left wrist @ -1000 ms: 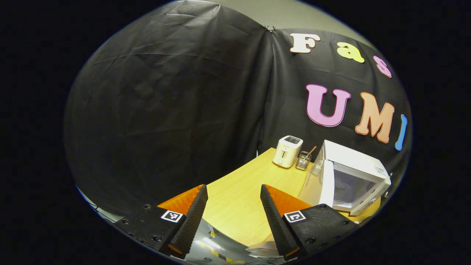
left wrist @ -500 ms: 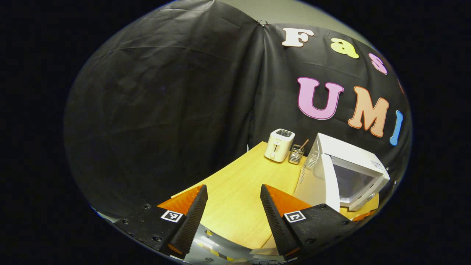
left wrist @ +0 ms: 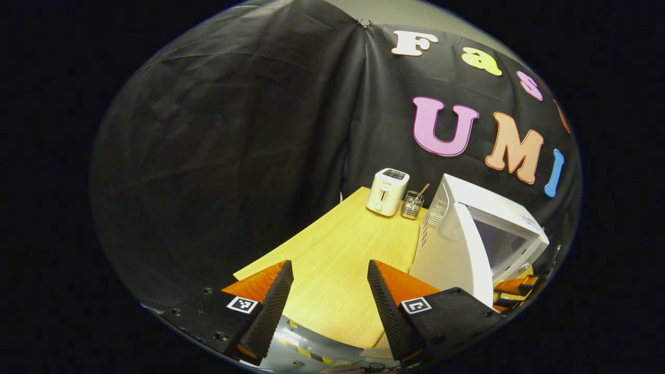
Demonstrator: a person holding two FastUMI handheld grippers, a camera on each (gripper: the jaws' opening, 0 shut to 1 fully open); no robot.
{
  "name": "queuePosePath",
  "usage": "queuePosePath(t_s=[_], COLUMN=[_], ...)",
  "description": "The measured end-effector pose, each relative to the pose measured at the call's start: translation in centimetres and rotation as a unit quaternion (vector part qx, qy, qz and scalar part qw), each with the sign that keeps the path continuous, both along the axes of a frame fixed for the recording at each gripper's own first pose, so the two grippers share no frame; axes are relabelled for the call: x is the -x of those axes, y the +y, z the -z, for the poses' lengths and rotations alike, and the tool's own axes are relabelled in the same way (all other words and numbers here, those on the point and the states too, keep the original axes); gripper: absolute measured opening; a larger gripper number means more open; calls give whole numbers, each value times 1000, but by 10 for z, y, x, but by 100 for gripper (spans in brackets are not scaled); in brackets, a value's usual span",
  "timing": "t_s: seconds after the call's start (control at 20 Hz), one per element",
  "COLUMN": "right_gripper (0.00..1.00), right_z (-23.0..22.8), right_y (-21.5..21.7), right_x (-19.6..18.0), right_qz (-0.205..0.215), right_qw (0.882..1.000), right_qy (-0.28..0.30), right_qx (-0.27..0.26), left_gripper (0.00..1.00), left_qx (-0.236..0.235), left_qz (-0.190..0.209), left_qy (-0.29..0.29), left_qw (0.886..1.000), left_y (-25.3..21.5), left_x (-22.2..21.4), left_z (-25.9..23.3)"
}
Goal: Open the microwave oven with the left hand, put the food in, and close the microwave oven.
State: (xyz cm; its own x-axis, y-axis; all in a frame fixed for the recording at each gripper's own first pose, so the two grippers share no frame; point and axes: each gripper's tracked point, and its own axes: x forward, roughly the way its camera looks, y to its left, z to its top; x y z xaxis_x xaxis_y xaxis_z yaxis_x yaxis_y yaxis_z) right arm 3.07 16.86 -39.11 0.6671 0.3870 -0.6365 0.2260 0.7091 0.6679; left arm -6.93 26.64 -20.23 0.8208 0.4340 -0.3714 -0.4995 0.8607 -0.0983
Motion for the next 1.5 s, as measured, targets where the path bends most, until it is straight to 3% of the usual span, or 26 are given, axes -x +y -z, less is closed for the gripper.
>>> queuePosePath(t_s=[0.2, 0.25, 0.35, 0.85, 0.9, 1.0, 1.05, 1.25, 1.35, 1.5], right_gripper=[80, 74, 74, 73, 81, 81, 73, 72, 88, 90], right_z=[-5, -7, -11, 16, 20, 21, 23, 26, 22, 17], right_y=[26, 33, 42, 33, 33, 34, 35, 43, 37, 28], right_x=[-31, -41, -58, -142, -147, -157, -161, -172, -173, -169], right_qz=[38, 45, 63, 187, 192, 196, 194, 188, 198, 197], right_qw=[999, 998, 996, 978, 977, 975, 975, 976, 972, 970], right_qy=[-31, -41, -58, -75, -72, -83, -86, -87, -100, -107], right_qx=[-13, -9, -6, 47, 51, 57, 66, 67, 81, 93], left_gripper=[85, 85, 85, 85, 85, 85, 85, 85, 85, 85], left_qx=[4, 11, 21, 22, 18, 11, 10, 7, 5, 3], left_qz=[12, 12, 13, 8, 6, 4, 4, 7, 9, 13], left_qy=[9, 11, 17, 36, 40, 42, 44, 45, 42, 39], left_qw=[1000, 1000, 1000, 999, 999, 999, 999, 999, 999, 999], left_y=[2, 1, 0, 11, 15, 18, 19, 14, 11, 7], left_x=[-2, -4, -3, -2, 2, 4, 3, -5, -6, -6], left_z=[7, 10, 19, 33, 34, 32, 31, 27, 25, 22])
